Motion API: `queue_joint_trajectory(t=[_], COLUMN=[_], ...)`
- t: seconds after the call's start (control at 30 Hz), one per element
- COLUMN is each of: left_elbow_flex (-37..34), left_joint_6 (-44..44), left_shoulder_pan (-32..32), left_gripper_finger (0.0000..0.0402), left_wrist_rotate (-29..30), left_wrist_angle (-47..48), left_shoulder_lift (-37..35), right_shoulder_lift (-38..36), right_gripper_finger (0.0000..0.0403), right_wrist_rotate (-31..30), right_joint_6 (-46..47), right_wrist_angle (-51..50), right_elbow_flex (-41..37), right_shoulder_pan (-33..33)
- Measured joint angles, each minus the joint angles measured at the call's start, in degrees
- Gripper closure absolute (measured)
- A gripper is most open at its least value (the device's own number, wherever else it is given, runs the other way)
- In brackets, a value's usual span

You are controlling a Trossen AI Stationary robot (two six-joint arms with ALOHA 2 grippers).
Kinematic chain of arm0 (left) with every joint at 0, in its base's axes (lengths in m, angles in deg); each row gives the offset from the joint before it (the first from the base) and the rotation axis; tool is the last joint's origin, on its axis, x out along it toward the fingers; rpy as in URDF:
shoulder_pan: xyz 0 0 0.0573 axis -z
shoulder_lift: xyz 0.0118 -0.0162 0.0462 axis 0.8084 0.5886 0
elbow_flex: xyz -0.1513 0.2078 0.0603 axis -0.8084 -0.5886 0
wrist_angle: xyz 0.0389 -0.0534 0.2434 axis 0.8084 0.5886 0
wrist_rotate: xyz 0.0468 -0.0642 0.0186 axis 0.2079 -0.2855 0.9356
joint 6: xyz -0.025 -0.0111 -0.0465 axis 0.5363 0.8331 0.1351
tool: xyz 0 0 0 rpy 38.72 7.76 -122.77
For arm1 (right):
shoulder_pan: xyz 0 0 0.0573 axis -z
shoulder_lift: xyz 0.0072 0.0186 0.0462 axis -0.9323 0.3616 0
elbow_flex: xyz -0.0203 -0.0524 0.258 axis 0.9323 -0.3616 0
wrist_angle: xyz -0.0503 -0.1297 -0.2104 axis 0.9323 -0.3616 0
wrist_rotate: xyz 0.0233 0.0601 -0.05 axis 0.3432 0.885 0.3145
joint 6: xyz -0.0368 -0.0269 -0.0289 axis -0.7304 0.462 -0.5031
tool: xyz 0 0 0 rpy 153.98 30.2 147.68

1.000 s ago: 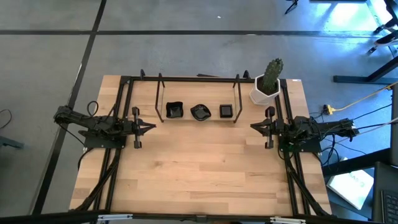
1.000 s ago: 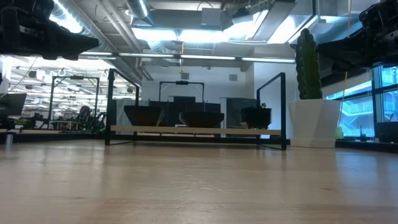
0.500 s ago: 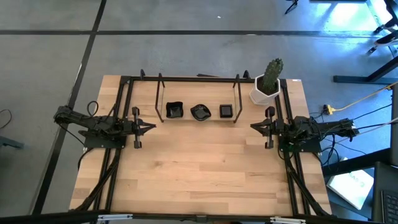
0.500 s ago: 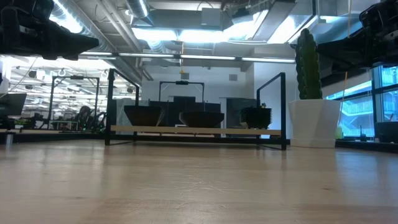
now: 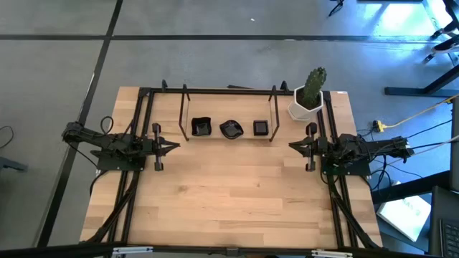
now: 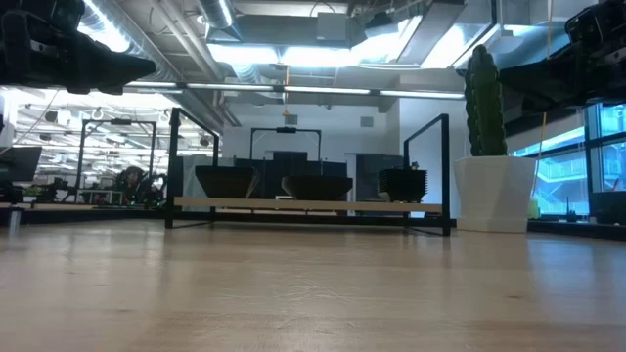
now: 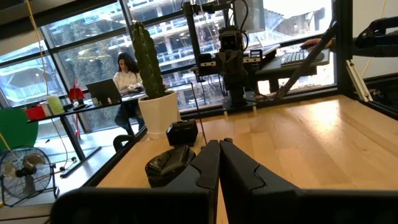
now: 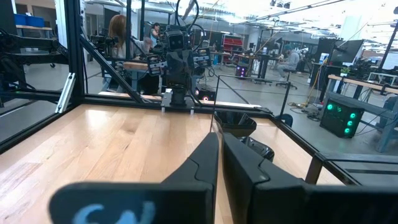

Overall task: Pick & Place Mini shaped plates
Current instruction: Return to Home Position

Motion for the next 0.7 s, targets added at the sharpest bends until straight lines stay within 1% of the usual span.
queue_joint_trajectory(t=[0.7], left_elbow_flex=[0.0], left_joint_6=[-0.02], left_shoulder_pan=[0.0], left_gripper_finger=[0.0394], left_wrist_rotate=[0.0], left_wrist_angle=[0.01], left_shoulder_lift=[0.0], right_shoulder_lift=[0.01], right_gripper_finger=[0.0379], right_wrist_rotate=[0.0], right_joint_6=[-0.02], right_wrist_angle=[0.0], right_elbow_flex=[0.0], right_shoulder_pan=[0.0])
